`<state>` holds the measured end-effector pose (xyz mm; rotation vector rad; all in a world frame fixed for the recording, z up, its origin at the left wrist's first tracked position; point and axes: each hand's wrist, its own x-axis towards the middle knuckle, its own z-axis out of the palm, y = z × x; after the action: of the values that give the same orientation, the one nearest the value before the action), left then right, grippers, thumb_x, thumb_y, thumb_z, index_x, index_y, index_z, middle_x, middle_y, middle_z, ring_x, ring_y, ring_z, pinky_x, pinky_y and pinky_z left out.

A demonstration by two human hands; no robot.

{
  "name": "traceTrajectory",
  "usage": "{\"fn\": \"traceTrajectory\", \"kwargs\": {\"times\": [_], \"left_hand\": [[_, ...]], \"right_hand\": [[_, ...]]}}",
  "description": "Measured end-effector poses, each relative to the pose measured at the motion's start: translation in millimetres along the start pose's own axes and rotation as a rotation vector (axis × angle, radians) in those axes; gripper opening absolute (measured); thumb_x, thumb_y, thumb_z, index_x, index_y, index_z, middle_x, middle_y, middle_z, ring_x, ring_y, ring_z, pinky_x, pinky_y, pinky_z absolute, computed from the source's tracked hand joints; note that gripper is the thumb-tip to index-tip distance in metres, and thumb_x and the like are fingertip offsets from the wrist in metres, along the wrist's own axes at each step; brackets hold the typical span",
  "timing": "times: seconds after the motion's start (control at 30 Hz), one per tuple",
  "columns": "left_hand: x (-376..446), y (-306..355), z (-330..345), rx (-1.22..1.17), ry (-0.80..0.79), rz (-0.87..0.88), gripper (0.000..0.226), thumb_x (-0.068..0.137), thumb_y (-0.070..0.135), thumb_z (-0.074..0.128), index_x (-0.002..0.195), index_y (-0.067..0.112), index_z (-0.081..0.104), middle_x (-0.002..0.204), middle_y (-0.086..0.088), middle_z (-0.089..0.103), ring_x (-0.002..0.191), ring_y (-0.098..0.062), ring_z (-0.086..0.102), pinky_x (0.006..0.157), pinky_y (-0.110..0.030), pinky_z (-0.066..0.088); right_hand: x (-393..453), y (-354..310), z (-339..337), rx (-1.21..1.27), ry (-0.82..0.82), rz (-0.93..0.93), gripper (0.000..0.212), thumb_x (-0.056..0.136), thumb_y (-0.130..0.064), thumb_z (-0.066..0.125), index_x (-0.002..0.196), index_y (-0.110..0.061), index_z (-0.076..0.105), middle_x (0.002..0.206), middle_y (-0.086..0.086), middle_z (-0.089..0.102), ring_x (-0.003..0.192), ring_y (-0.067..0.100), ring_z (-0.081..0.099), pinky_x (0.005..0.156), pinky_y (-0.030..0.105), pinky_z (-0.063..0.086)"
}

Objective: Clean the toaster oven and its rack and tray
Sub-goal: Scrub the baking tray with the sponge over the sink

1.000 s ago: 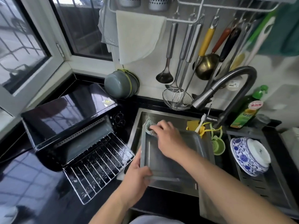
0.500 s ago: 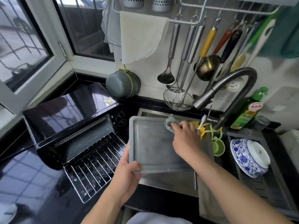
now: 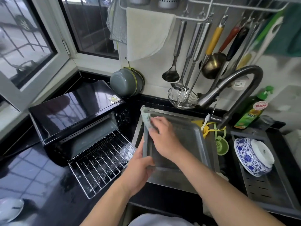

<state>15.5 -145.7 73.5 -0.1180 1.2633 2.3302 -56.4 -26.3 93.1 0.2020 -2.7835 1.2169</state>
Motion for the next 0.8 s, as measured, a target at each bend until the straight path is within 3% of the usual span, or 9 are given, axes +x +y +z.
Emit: {"fn": "traceTrajectory", "kwargs": {"times": [0.07,0.13,0.2,0.27,0.37,0.47,0.53,0.63,0.8], "left_hand": [[0,1,-1,-0.017,0.049,-0.019,0.084,0.067,-0.013,0.049,0.147,0.011,0.046,0.119,-0.036,0.057,0.106,-0.048,0.053,0.106,-0.079,0.034],[-2,-2,-3,-0.018,0.090,-0.039,0.078,0.062,-0.012,0.050,0.139,-0.007,0.042,0.106,-0.034,0.060,0.098,-0.045,0.060,0.100,-0.081,0.037],[-5,-6,-1,0.052,0.069,-0.030,0.084,0.064,-0.012,0.050,0.146,0.009,0.046,0.118,-0.032,0.064,0.103,-0.044,0.063,0.103,-0.077,0.040],[-8,-9,5,0.107,0.014,-0.021,0.096,0.067,-0.010,0.048,0.151,0.034,0.046,0.121,-0.020,0.067,0.107,-0.041,0.062,0.107,-0.072,0.040],[-11,0,11,0.050,-0.031,0.032,0.096,0.065,-0.010,0.047,0.145,0.041,0.054,0.118,-0.020,0.061,0.105,-0.042,0.052,0.103,-0.065,0.039],[-10,17,3,0.033,-0.058,0.086,0.098,0.063,-0.012,0.045,0.143,0.043,0.055,0.121,-0.020,0.060,0.107,-0.038,0.051,0.093,-0.059,0.044],[-8,20,-5,0.093,-0.075,0.056,0.105,0.061,-0.012,0.042,0.146,0.048,0.050,0.117,-0.025,0.057,0.100,-0.038,0.050,0.091,-0.069,0.041],[-11,15,-5,0.133,-0.096,0.009,0.110,0.060,-0.012,0.045,0.149,0.053,0.045,0.104,-0.027,0.046,0.086,-0.037,0.032,0.085,-0.055,0.034],[-10,11,2,0.050,-0.094,0.050,0.100,0.058,-0.015,0.043,0.139,0.042,0.060,0.116,-0.018,0.058,0.105,-0.040,0.043,0.094,-0.057,0.028]], "right_hand": [[-18,-10,-4,0.196,-0.268,0.017,0.036,0.093,-0.025,0.049,0.123,-0.017,0.069,0.132,-0.003,0.047,0.120,0.012,0.046,0.106,0.024,0.034],[-34,-8,-6,0.118,-0.414,-0.062,0.039,0.097,-0.010,0.044,0.125,-0.022,0.069,0.134,-0.006,0.040,0.121,0.004,0.042,0.105,0.015,0.030],[-20,-1,-4,-0.065,-0.248,-0.119,0.039,0.099,-0.004,0.046,0.129,-0.019,0.066,0.132,0.000,0.040,0.122,0.009,0.042,0.107,0.014,0.027],[10,4,-6,-0.184,-0.049,-0.052,0.034,0.097,-0.006,0.051,0.129,-0.008,0.065,0.126,0.011,0.044,0.117,0.026,0.049,0.108,0.028,0.036],[12,5,-6,-0.241,0.167,-0.008,0.031,0.093,-0.009,0.061,0.122,-0.002,0.065,0.117,0.012,0.047,0.103,0.030,0.054,0.098,0.042,0.047],[-44,-8,5,-0.203,0.105,-0.180,0.041,0.088,-0.011,0.068,0.128,-0.013,0.061,0.124,0.004,0.045,0.102,0.022,0.057,0.090,0.035,0.051],[-46,-10,2,-0.203,0.055,-0.231,0.047,0.088,-0.014,0.068,0.133,-0.021,0.056,0.126,-0.001,0.043,0.101,0.021,0.059,0.086,0.037,0.053],[2,-7,-13,-0.218,0.158,-0.045,0.033,0.094,-0.020,0.061,0.126,-0.023,0.055,0.121,-0.002,0.053,0.099,0.027,0.061,0.080,0.043,0.052],[-2,-21,-11,0.026,0.197,0.122,0.010,0.095,-0.030,0.060,0.099,-0.023,0.053,0.086,-0.009,0.064,0.078,0.016,0.062,0.067,0.035,0.051]]}}
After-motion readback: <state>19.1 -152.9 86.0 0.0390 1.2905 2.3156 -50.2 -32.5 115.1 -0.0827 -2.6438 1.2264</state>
